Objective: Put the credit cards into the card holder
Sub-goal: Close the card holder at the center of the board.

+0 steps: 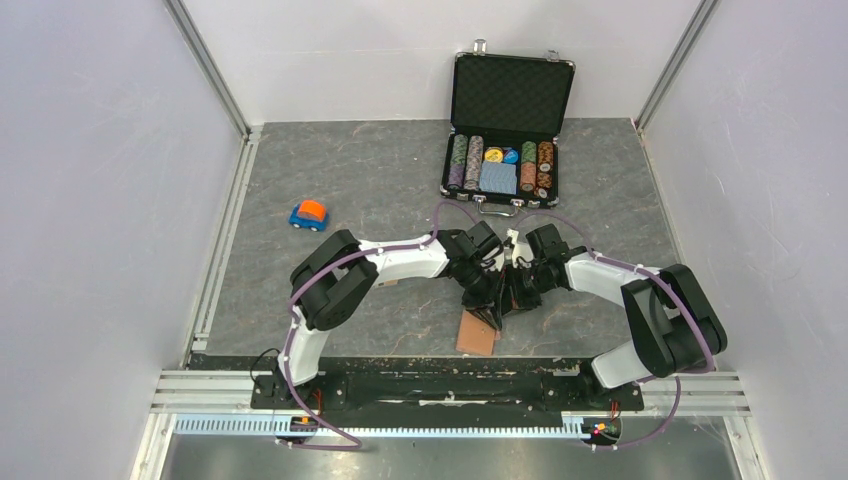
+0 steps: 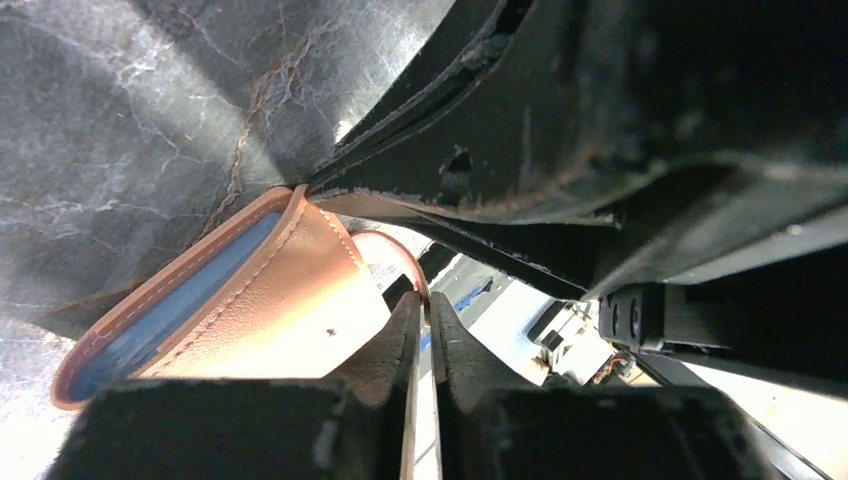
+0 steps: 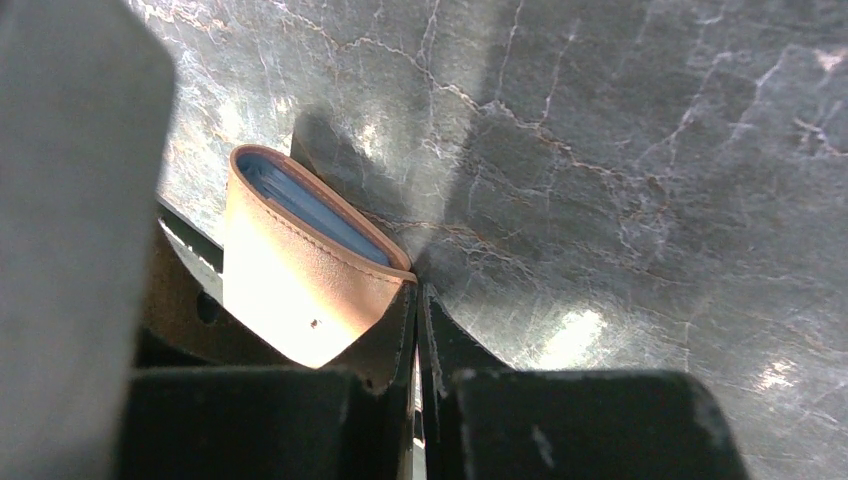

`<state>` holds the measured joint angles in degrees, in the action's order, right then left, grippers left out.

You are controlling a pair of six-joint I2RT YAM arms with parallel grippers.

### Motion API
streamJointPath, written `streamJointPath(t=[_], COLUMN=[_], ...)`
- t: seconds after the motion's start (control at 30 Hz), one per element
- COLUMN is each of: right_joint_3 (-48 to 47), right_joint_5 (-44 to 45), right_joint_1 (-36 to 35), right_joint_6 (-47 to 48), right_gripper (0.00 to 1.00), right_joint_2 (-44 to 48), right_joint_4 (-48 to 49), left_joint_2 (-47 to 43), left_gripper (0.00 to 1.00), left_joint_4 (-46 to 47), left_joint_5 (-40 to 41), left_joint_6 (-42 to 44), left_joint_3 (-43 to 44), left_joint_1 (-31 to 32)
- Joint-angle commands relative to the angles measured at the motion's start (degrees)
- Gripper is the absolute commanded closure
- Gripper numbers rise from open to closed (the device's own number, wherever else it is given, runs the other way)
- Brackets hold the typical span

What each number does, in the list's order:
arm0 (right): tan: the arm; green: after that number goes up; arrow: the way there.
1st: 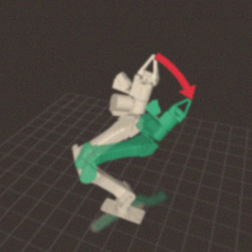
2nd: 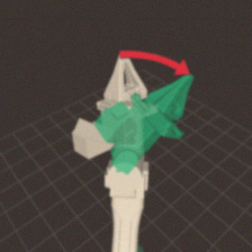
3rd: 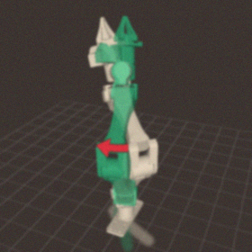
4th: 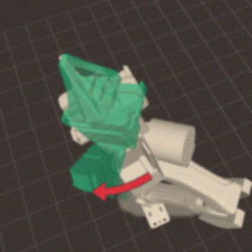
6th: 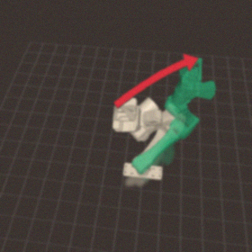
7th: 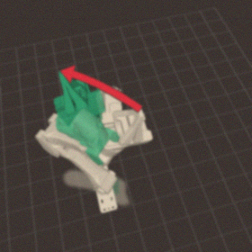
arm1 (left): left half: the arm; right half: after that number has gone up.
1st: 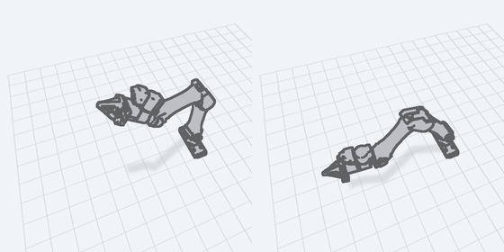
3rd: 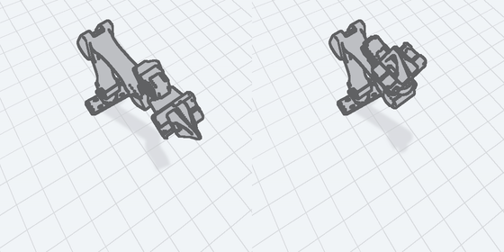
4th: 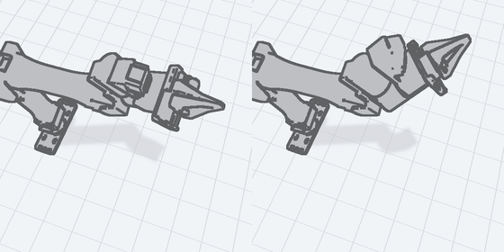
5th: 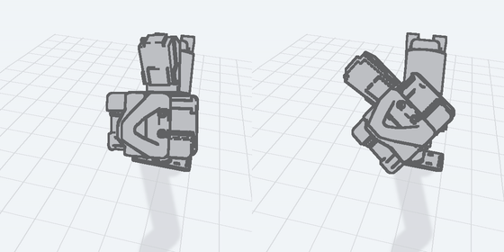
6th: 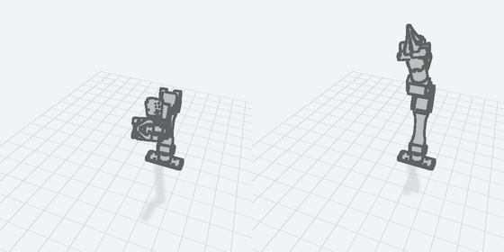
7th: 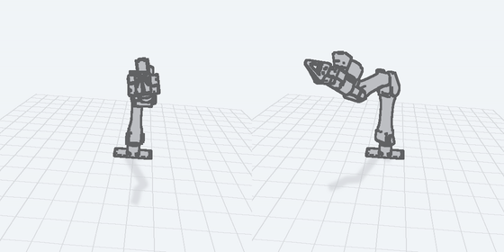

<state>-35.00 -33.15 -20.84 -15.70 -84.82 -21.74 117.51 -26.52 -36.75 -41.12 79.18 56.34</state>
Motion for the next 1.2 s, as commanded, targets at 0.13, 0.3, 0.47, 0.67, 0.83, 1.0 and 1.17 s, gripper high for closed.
streamJointPath(t=[0.13, 0.3, 0.47, 0.67, 0.83, 1.0, 1.17], right_joint_3=[1.3, 0.9, 0.4, -0.4, -0.9, -1.2, -1.5], right_joint_5=[-0.3, -0.3, -0.4, -0.8, -0.9, -1.0, -0.8], right_joint_1=[-1.2, -1.3, -1.3, -1.3, -1.3, -1.4, -1.3], right_joint_6=[4.0, 3.9, 4.0, 4.1, 4.2, 4.2, 4.3], right_gripper=[1.00, 1.00, 1.00, 1.00, 1.00, 1.00, 1.00], right_joint_2=[1.2, 1.5, 1.7, 1.9, 2.3, 2.2, 2.6], right_joint_4=[1.0, 0.9, 0.7, 0.3, 0.4, 0.2, -0.2], left_joint_2=[-1.7, -3.6, -4.9, -7.0, -8.6, -7.6, -8.0], left_gripper=[0.98, 0.98, 0.98, 0.98, 0.98, 0.98, 0.98], left_joint_4=[-1.0, -5.0, -6.6, -6.7, -7.1, -7.9, -9.1], left_joint_5=[4.6, 9.1, 11.0, 13.7, 15.5, 13.8, 14.6], left_joint_6=[1.5, 3.1, 3.5, 3.3, 3.1, 3.0, 2.8], left_joint_3=[1.7, 1.9, 1.2, -0.2, -1.0, -1.0, -1.7], left_joint_1=[1.1, 1.1, 1.1, 0.8, 0.3, 0.2, 0.2])
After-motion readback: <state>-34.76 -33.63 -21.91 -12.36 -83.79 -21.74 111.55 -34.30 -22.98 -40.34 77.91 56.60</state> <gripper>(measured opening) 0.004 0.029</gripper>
